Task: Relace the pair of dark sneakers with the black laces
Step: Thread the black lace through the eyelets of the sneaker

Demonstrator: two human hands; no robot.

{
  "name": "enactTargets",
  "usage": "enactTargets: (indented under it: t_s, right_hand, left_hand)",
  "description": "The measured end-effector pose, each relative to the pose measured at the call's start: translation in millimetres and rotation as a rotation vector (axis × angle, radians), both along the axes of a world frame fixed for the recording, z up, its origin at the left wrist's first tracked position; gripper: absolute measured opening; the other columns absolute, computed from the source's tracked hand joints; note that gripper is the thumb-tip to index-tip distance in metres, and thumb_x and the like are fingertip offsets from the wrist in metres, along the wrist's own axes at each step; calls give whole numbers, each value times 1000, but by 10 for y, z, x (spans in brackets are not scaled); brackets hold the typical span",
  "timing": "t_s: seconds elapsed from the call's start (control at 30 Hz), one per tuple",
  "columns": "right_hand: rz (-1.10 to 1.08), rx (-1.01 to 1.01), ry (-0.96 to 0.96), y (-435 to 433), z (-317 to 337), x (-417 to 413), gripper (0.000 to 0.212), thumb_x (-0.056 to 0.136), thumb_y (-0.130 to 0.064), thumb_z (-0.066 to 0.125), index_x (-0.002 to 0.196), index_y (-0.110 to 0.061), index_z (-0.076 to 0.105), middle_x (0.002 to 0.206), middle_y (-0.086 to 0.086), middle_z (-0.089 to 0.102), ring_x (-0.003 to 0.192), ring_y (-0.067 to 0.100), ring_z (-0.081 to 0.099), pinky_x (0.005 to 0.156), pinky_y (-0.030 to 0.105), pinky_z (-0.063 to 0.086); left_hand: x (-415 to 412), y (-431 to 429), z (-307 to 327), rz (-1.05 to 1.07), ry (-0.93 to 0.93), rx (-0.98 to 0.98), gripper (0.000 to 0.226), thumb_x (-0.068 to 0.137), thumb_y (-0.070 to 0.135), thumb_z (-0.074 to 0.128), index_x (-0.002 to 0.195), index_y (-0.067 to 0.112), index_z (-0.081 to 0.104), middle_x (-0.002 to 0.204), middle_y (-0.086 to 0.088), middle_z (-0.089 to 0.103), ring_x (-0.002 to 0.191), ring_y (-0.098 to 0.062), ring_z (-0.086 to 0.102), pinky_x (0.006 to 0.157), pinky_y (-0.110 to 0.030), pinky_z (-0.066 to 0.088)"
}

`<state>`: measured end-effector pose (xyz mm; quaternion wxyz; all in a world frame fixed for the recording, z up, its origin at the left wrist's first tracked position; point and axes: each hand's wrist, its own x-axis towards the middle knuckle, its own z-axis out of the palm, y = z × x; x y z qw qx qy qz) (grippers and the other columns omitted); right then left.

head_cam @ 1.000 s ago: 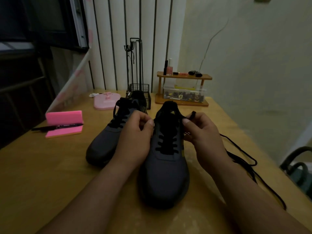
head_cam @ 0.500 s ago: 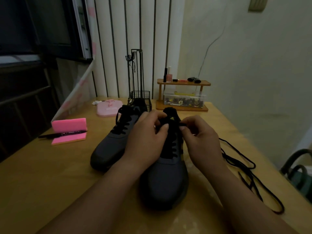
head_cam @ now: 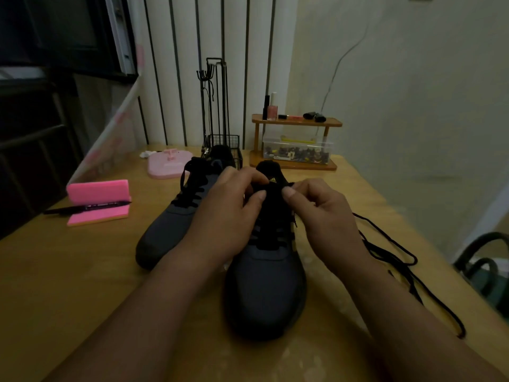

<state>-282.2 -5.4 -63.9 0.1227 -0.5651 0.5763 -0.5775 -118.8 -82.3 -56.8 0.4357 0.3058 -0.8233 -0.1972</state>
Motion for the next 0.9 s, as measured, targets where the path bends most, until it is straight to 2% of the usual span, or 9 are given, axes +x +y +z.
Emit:
enactTargets:
  t_s: [0.1, 0.17, 0.33, 0.43, 0.53, 0.67, 0.73, 0.83, 0.9]
  right_hand:
    - [90, 34, -187, 23, 71, 67, 28, 105, -30, 59, 90, -9, 68, 90, 6, 69, 86, 18, 67, 74, 27, 55]
    - [126, 73, -186, 28, 109, 86, 26, 104, -30, 59, 90, -10, 67, 82, -1, 66, 78, 9, 64, 66, 19, 52]
    - [55, 187, -77, 17, 110, 24, 27, 101, -37, 65, 88, -14, 72, 76, -7, 68, 72, 3, 64, 66, 19, 53]
    - [114, 143, -449, 15, 139, -55, 33, 105, -39, 58, 80, -20, 68, 76, 2, 62, 87, 23, 65, 86, 43, 55]
    - [198, 106, -797, 20, 185, -152, 35, 108, -40, 50, 82, -17, 56, 67, 1, 48, 81, 22, 60, 88, 42, 49]
    - [121, 300, -172, 87, 150, -103, 35, 101, -48, 61, 85, -18, 72, 69, -9, 65, 72, 9, 62, 74, 28, 53]
    - [182, 301, -137, 87, 167, -68, 30, 100, -40, 63, 85, -14, 70, 73, -8, 67, 71, 6, 63, 71, 22, 51]
    - [308, 148, -599, 91, 243, -105, 36, 103, -39, 54, 78, -15, 57, 63, 1, 49, 70, 19, 55, 81, 34, 53]
    - [329, 74, -868, 94, 265, -169, 38, 108, -39, 48, 77, -17, 51, 61, -1, 35, 62, 17, 46, 75, 35, 49]
  left_hand:
    - [2, -7, 13, 6, 24, -21, 9, 102, 22, 63, 108, 28, 65, 104, 14, 50, 96, 3, 54, 79, -7, 43]
    - [-5, 15, 20, -2, 48, -5, 6, 103, 19, 61, 103, 24, 63, 103, 14, 51, 95, 2, 54, 77, -8, 44]
    - [-7, 28, 40, -94, 145, 295, 5, 106, 20, 52, 105, 22, 56, 92, 5, 60, 74, -4, 57, 65, -21, 48]
    - [50, 2, 76, -190, 261, 536, 9, 107, 15, 49, 108, 16, 58, 77, 1, 56, 66, -9, 52, 62, -25, 46]
    - [68, -2, 58, -152, 161, 466, 5, 105, 26, 59, 106, 22, 62, 82, 3, 63, 70, -5, 61, 63, -21, 50]
    - [44, -8, 32, -104, 45, 280, 13, 102, 32, 64, 95, 22, 63, 86, 3, 65, 76, -6, 63, 66, -24, 53]
    - [55, -13, 39, -161, 131, 351, 15, 105, 30, 59, 96, 18, 63, 84, 3, 65, 70, -7, 61, 63, -25, 49]
    - [119, -54, 112, -291, 534, 667, 17, 109, 24, 51, 98, 15, 61, 83, 1, 64, 61, -11, 48, 62, -28, 41]
    - [177, -92, 155, -376, 732, 831, 18, 109, 24, 50, 94, 16, 56, 75, 0, 56, 57, -12, 40, 59, -30, 32]
